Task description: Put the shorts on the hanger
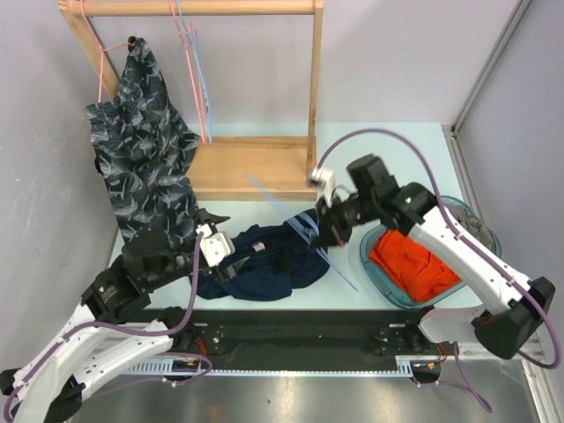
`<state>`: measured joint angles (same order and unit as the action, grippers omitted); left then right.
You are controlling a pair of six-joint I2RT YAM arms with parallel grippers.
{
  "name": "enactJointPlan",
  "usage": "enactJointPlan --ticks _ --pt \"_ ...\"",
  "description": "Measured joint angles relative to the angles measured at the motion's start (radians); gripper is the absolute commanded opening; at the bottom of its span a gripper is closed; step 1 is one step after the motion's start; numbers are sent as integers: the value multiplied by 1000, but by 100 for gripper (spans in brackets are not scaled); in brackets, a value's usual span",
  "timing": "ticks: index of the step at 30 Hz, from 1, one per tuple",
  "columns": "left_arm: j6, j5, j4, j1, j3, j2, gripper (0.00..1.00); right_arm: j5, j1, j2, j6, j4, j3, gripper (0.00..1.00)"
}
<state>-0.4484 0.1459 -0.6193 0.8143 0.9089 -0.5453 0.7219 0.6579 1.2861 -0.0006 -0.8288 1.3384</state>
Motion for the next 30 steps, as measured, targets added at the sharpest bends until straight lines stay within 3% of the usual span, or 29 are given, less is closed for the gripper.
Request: enactJointPlan --ticks 6,11,15,20,22,25,26,27,28,30 --pt "-146 96 -50 0 0 3 95 -57 180 -25 -227 -190 0 0" --pt "-248 182 -68 0 -13 -14 80 -122 262 15 -343 -272 18 0" --pt "-295 241 -80 2 -18 -79 67 -154 323 48 -396 -305 46 0" --pt "-317 287 -86 19 -18 -171 63 -181 346 77 -409 -318 96 0" --pt "-321 301 -92 39 -18 -200 56 -184 347 84 -409 -319 106 0" --pt "-321 304 -96 80 -18 -212 37 -188 349 96 -408 -319 116 0" --pt "-319 304 -96 93 -19 -211 27 -190 351 99 -408 -318 119 0" --pt "-314 304 -95 101 -19 -211 8 -194 351 101 -408 -319 123 0" --pt "-309 300 -93 105 -19 -213 1 -198 351 103 -406 -319 127 0" --pt "-285 286 -88 108 -19 -220 0 -216 350 103 -386 -315 133 7"
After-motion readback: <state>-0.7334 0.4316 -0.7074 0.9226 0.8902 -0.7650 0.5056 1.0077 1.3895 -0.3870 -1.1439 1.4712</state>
